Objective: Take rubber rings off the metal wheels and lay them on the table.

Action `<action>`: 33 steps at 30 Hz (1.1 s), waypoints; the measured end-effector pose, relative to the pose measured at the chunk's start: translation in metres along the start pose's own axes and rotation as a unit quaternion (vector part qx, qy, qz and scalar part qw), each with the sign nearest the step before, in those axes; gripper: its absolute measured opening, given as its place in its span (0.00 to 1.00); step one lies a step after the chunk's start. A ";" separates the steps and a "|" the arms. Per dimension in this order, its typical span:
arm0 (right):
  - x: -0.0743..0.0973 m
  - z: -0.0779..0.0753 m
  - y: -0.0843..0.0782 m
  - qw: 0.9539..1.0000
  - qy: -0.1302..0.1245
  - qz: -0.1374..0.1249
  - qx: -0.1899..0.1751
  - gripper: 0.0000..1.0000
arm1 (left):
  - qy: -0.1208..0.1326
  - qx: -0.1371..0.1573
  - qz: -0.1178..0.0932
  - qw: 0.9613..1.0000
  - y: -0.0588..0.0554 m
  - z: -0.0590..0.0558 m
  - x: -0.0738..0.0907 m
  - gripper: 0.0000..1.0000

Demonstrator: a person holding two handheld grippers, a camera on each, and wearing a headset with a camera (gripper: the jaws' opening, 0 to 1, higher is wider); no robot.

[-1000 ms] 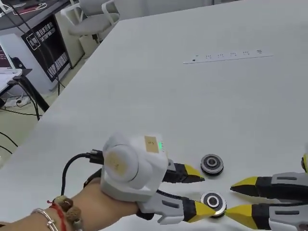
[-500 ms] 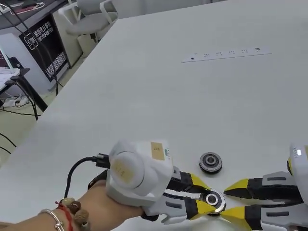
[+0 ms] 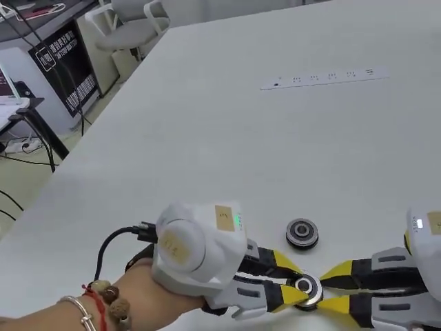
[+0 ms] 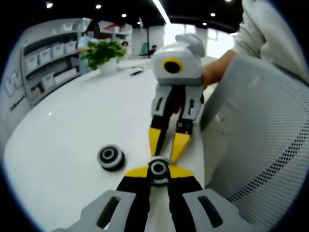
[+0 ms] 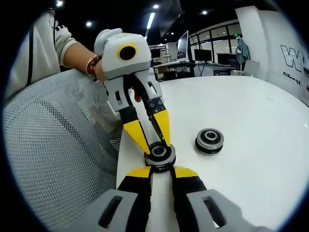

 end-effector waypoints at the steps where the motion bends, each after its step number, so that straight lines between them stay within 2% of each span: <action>1: 0.001 -0.001 0.000 1.000 0.000 0.003 0.001 0.10 | 0.000 0.000 0.000 1.000 0.000 0.000 0.000 0.14; 3: 0.002 -0.001 0.000 1.000 -0.003 0.004 0.004 0.03 | 0.001 -0.003 0.001 1.000 0.000 0.000 0.000 0.14; 4: 0.003 -0.004 0.001 1.000 -0.024 0.001 0.004 0.00 | 0.001 -0.004 0.000 1.000 0.000 0.000 0.000 0.14; 5: 0.002 -0.001 0.000 1.000 -0.008 0.004 0.002 0.00 | 0.002 -0.003 0.000 1.000 0.000 0.000 0.000 0.14; 8: 0.002 -0.003 0.000 0.999 -0.017 0.001 -0.028 0.00 | 0.002 -0.005 0.000 1.000 0.001 0.000 0.000 0.14; 10: 0.003 -0.003 -0.001 0.998 -0.021 -0.005 -0.066 0.00 | 0.003 -0.005 -0.001 1.000 0.001 0.000 0.000 0.14; 12: 0.003 -0.005 -0.002 0.996 -0.019 -0.010 -0.086 0.00 | 0.002 -0.005 -0.003 1.000 0.000 0.000 0.000 0.13; 16: 0.007 -0.007 -0.005 0.988 -0.012 -0.030 -0.151 0.00 | 0.003 -0.004 -0.006 1.000 -0.001 0.001 0.000 0.13; 18: 0.009 -0.009 -0.004 0.982 -0.003 -0.048 -0.184 0.00 | 0.003 -0.005 -0.006 1.000 -0.001 0.002 0.000 0.13; 20: 0.009 -0.010 -0.005 0.982 -0.004 -0.045 -0.184 0.00 | 0.003 -0.005 -0.006 1.000 -0.001 0.002 0.000 0.13; 24: 0.010 -0.010 -0.006 0.974 0.005 -0.053 -0.219 0.00 | 0.002 -0.005 -0.008 1.000 -0.002 0.003 0.000 0.13; 31: 0.011 -0.007 -0.002 0.965 0.018 -0.073 -0.252 0.00 | 0.001 -0.008 -0.005 1.000 -0.001 0.003 0.000 0.13; 33: 0.011 -0.007 -0.001 0.965 0.018 -0.072 -0.250 0.00 | 0.001 -0.010 -0.005 1.000 -0.001 0.003 0.000 0.13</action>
Point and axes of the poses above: the centre of the closed fingertips' face, and the gripper's own axes: x roughly backward along the fingers, z roughly to its left, y roughly out of its top, the point moved 10 cm from there along x, roughly backward along the fingers, and after that the axes turned 1 degree about -x, right-handed, at the moved point
